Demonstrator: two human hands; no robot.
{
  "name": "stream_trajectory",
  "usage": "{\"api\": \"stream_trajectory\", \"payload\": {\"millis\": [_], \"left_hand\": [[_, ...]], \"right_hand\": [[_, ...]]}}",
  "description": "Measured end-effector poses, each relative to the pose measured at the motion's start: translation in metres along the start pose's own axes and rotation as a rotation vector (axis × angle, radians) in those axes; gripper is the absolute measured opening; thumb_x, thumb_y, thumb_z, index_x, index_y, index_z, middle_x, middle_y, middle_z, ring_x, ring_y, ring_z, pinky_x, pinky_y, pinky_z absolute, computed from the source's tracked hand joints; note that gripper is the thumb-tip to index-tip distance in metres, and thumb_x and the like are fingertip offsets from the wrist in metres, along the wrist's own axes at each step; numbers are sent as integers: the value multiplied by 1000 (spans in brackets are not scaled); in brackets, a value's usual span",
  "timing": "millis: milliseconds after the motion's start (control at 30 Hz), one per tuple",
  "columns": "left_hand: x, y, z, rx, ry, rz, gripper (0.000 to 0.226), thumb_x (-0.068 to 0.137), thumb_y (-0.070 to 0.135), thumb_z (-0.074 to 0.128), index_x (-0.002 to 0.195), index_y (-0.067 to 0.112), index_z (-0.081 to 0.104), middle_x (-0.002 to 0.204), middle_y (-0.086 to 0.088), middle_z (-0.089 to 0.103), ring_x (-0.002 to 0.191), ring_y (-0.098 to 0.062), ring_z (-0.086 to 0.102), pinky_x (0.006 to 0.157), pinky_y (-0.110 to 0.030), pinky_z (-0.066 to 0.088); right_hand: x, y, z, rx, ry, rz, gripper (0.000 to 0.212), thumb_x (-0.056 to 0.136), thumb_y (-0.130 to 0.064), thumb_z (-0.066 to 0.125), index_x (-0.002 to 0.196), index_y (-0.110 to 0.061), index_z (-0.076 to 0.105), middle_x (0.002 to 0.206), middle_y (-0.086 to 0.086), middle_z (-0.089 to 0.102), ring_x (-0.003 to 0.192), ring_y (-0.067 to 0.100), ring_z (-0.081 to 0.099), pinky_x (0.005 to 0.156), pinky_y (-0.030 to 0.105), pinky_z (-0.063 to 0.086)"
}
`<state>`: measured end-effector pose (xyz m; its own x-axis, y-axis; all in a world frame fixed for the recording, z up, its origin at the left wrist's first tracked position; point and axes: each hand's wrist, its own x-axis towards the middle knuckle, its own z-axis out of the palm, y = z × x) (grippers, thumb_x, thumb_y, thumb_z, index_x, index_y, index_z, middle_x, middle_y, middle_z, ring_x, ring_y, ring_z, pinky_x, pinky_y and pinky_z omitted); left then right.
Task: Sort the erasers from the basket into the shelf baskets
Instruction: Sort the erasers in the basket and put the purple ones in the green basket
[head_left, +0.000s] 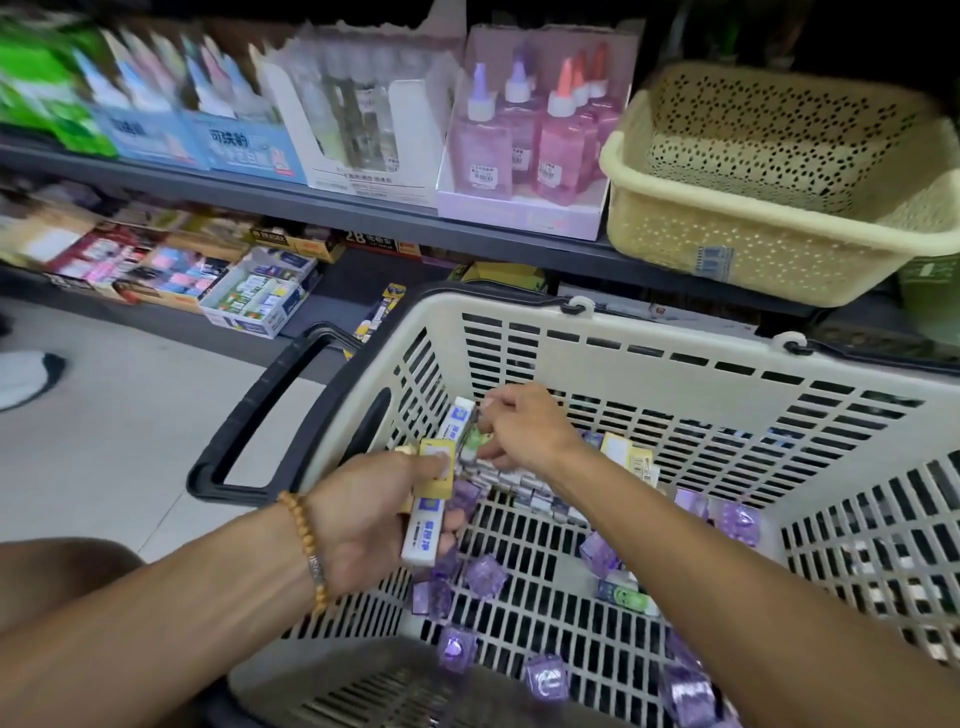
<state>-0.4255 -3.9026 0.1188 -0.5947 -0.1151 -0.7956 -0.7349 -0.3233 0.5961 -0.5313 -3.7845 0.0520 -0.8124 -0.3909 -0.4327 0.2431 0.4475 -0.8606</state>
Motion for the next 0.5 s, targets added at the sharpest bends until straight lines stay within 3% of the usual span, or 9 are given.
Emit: {"api": "stream_trajectory", "payload": {"millis": [100,167,233,400,500], "left_hand": [[2,3,3,21,-11,12,10,98,9,50,100,6,58,66,-9,63,57,-21,57,54,-31,46],[3,4,5,71,-25,38,13,98,9,51,103,2,60,72,-11,63,60,-21,59,53,-31,47],[5,5,5,110,-30,56,17,97,8,53,107,-3,61,81,-14,61,63,-20,60,52,-30,48],[5,4,1,72,36,93,19,86,-15,47,94,-2,59,58,-5,67,62,-19,59,53,-29,46],[6,3,-2,33,59,119,34,85,-22,42,114,-6,49,90,-15,68,67,-21,65,54,-30,53]], "right_hand": [[-15,2,-4,34,-50,-91,19,99,-30,54,86,-25,68,74,3,61,60,17,56,56,30,49],[-25,1,-7,57,-199,-85,18,93,-37,63,88,-24,73,69,-3,64,54,9,56,51,21,48],[-27,0,-8,47,-279,-66,12,91,-31,67,88,-21,74,63,-7,63,51,6,55,49,17,47],[-14,-4,-15,246,-137,58,8,93,-13,65,87,-10,70,55,-2,55,43,7,48,42,19,42],[-6,-2,-14,130,6,100,15,94,-7,61,81,-8,68,55,2,56,35,5,47,35,15,37]]}}
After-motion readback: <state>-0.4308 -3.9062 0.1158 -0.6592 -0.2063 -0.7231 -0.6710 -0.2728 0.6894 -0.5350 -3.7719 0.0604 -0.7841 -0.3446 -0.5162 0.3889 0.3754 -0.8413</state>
